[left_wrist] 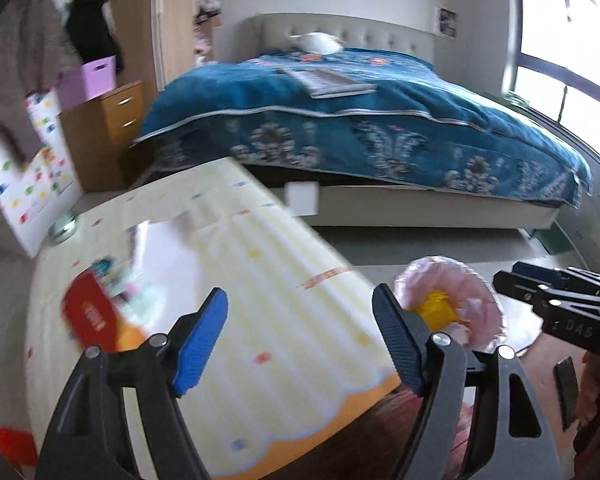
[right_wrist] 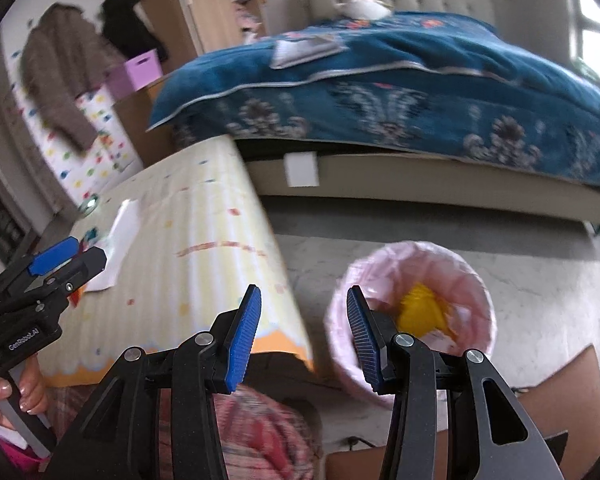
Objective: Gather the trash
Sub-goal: 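Move both tools back over the table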
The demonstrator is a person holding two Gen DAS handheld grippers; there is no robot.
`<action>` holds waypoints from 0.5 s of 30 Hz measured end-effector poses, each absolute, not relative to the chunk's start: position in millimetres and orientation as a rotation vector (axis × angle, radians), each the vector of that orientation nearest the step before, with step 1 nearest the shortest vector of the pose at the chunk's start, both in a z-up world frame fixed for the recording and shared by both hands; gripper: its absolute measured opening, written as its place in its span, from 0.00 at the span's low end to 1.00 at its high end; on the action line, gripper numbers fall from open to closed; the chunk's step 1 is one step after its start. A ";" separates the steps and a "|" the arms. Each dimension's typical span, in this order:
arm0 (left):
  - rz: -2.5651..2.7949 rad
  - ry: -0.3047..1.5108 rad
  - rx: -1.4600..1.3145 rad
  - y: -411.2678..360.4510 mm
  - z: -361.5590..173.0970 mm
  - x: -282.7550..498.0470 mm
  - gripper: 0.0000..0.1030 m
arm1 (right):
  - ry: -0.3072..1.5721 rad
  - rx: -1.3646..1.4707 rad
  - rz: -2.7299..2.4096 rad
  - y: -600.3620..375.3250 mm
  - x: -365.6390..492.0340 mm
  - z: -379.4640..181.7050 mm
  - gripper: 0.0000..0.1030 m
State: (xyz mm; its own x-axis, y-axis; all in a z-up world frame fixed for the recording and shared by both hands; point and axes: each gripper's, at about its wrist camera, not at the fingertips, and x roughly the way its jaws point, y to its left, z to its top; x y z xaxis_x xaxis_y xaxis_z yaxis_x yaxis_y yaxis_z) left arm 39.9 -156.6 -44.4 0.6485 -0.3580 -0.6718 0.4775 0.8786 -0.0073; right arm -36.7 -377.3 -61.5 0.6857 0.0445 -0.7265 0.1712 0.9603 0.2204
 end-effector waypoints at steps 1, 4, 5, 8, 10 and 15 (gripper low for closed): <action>-0.451 0.731 0.166 -144.7 -45.4 42.2 0.72 | 0.818 0.261 -0.048 -363.1 -29.9 -58.9 0.45; -0.380 0.746 0.135 -113.6 -48.3 48.0 0.78 | 0.822 0.234 -0.018 -342.3 -20.5 -55.2 0.45; -0.353 0.750 0.127 -104.0 -49.3 50.2 0.80 | 0.826 0.218 0.000 -332.1 -15.0 -54.1 0.45; -0.264 0.768 0.095 -70.7 -53.8 61.8 0.82 | 0.835 0.184 0.040 -308.2 -1.1 -52.5 0.45; -0.215 0.780 0.073 -54.2 -56.9 69.5 0.85 | 0.842 0.158 0.072 -288.8 12.0 -52.4 0.46; -0.126 0.794 0.025 -25.8 -64.3 90.5 0.88 | 0.851 0.111 0.114 -256.9 34.1 -55.2 0.57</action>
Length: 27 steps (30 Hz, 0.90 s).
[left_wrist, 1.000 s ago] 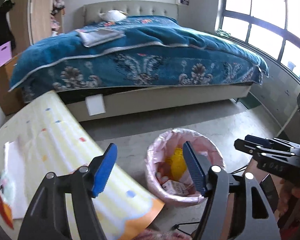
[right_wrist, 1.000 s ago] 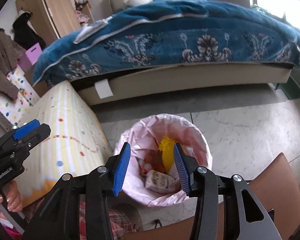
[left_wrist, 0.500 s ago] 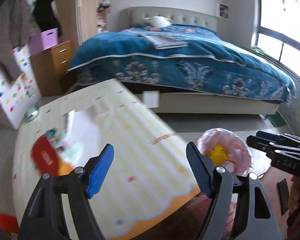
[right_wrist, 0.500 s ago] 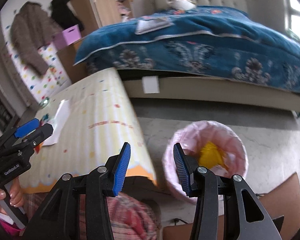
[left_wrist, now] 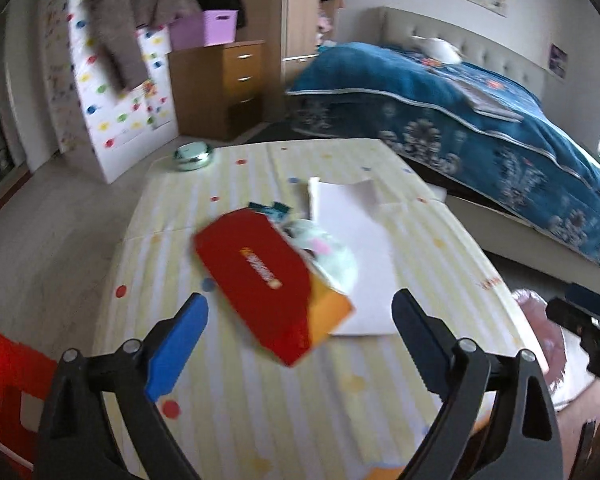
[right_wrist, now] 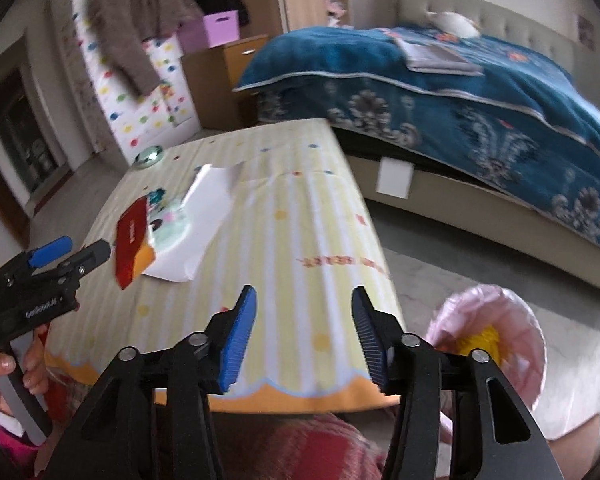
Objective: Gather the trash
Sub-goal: 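Move both tools back over the table, then grasp the red-and-yellow box with the left gripper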
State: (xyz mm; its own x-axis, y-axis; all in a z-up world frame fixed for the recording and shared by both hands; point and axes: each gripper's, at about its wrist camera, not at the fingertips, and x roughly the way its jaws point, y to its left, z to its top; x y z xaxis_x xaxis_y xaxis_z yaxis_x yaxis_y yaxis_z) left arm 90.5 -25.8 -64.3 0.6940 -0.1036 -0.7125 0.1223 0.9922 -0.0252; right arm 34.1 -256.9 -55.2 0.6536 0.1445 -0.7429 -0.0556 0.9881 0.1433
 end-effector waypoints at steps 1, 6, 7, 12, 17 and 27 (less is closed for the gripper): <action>-0.116 0.797 0.022 -23.9 -66.0 95.7 0.88 | 0.855 0.103 0.123 -250.0 40.5 -56.7 0.58; -0.082 0.824 0.051 -26.5 -79.3 121.2 0.88 | 0.865 0.084 0.151 -232.0 61.6 -61.5 0.59; -0.076 0.837 0.059 -28.1 -83.7 127.6 0.88 | 0.866 0.084 0.151 -231.5 62.6 -61.8 0.59; -0.053 0.885 0.089 -33.1 -100.0 144.9 0.88 | 0.882 0.083 0.157 -225.6 74.8 -67.3 0.61; -0.044 0.917 0.130 -27.7 -108.4 140.8 0.88 | 0.893 0.088 0.163 -223.7 77.2 -70.7 0.61; -0.002 0.967 0.063 17.5 -106.0 112.6 0.88 | 0.892 0.087 0.187 -222.7 70.6 -72.1 0.62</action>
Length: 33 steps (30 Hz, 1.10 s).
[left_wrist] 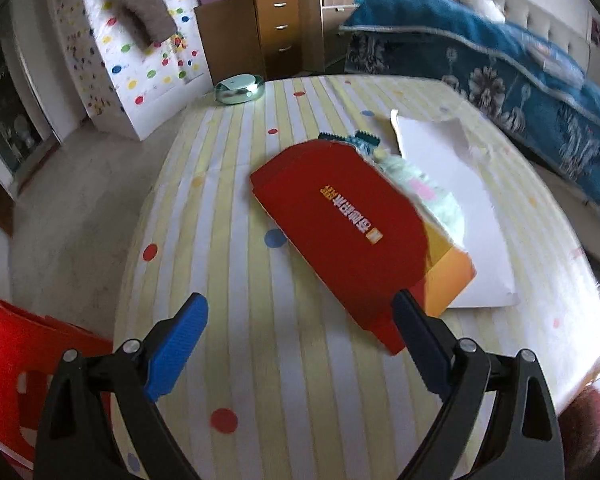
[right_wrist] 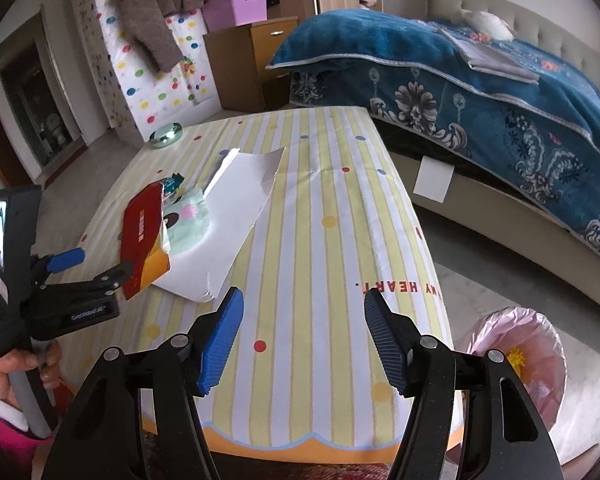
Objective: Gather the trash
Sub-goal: 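Grasp the red-and-yellow box with the left gripper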
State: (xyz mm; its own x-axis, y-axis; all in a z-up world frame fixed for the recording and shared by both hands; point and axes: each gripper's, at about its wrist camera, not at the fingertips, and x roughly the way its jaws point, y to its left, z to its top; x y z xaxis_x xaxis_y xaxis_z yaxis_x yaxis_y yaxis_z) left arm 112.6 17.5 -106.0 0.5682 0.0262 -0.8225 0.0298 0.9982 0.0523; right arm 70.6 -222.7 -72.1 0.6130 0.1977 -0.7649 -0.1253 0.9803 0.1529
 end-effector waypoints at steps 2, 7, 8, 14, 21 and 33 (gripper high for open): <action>-0.017 0.952 0.037 16.6 -101.1 112.9 0.88 | 0.891 0.088 0.190 -221.1 69.5 -72.1 0.62; -0.051 0.913 0.047 -8.6 -90.3 128.8 0.90 | 0.890 0.082 0.192 -219.9 67.6 -71.5 0.63; -0.060 0.904 0.058 -16.5 -88.2 133.5 0.90 | 0.891 0.083 0.188 -221.5 68.0 -71.9 0.63; -0.068 0.922 0.129 -46.6 -98.5 159.0 0.93 | 0.902 0.091 0.171 -226.6 69.4 -74.1 0.64; -0.049 0.992 0.171 -30.7 -111.4 148.0 0.93 | 0.902 0.108 0.164 -235.6 68.6 -76.0 0.64; -0.003 1.010 0.047 37.4 -102.1 109.9 0.93 | 0.895 0.103 0.188 -229.1 64.4 -75.3 0.68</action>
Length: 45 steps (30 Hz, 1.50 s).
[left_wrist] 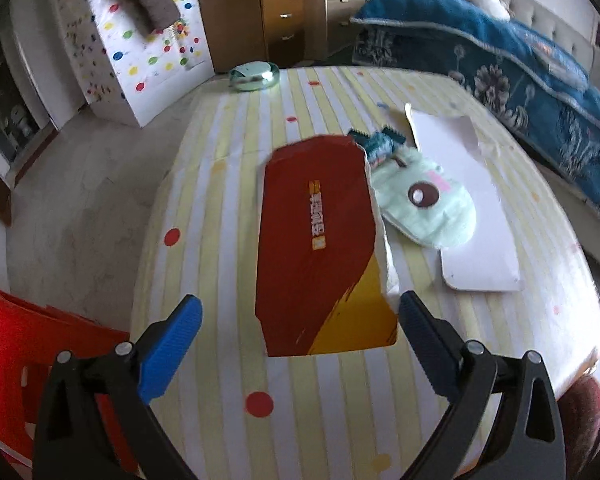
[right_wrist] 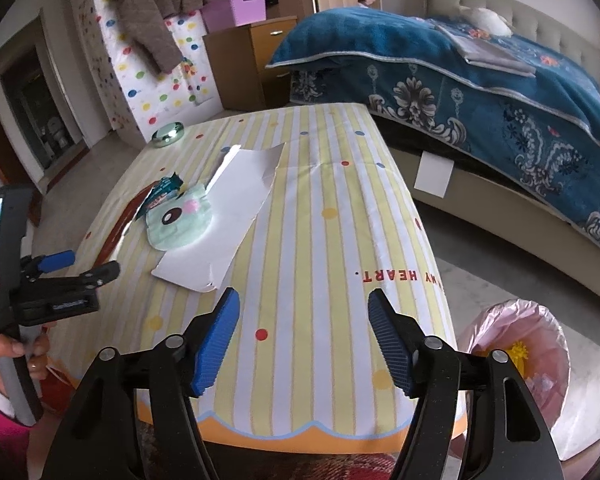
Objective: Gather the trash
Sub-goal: 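Grasp the red-and-yellow box with the left gripper, then grasp the green wrapper with the right gripper while the left holds the box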
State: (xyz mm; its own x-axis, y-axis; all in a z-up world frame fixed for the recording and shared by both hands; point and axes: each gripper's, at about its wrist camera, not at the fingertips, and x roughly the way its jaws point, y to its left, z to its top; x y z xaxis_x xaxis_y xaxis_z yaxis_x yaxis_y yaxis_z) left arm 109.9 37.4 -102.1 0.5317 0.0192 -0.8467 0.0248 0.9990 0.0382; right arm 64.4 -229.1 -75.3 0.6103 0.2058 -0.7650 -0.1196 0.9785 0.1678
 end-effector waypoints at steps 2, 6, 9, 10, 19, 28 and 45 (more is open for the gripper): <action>-0.015 0.999 0.024 38.8 -100.1 111.1 0.93 | 0.895 0.103 0.190 -226.9 64.1 -75.3 0.68; -0.035 0.990 -0.009 34.8 -100.0 115.8 0.93 | 0.896 0.091 0.197 -223.3 62.7 -73.8 0.70; -0.026 0.989 -0.034 36.7 -101.0 120.9 0.93 | 0.898 0.087 0.191 -224.1 62.0 -74.6 0.71; -0.022 0.985 -0.051 40.2 -100.9 123.1 0.93 | 0.899 0.087 0.189 -224.0 61.9 -74.6 0.71; -0.022 1.046 0.001 43.1 -125.1 134.1 0.92 | 0.910 0.083 0.187 -222.9 62.6 -76.9 0.71; -0.039 1.009 0.028 49.5 -120.7 127.9 0.67 | 0.910 0.068 0.195 -214.8 60.7 -77.1 0.71; -0.065 0.798 -0.105 83.8 -58.6 95.2 0.67 | 0.881 0.021 0.259 -174.0 79.4 -66.8 0.71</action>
State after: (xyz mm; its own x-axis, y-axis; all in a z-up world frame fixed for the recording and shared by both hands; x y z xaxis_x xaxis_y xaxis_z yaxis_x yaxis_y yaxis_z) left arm 95.2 83.8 -58.6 0.6968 -0.0979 -0.7106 0.0187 0.9928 -0.1183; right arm 79.4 -174.0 -66.8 0.6068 0.2326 -0.7600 -0.2155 0.9686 0.1243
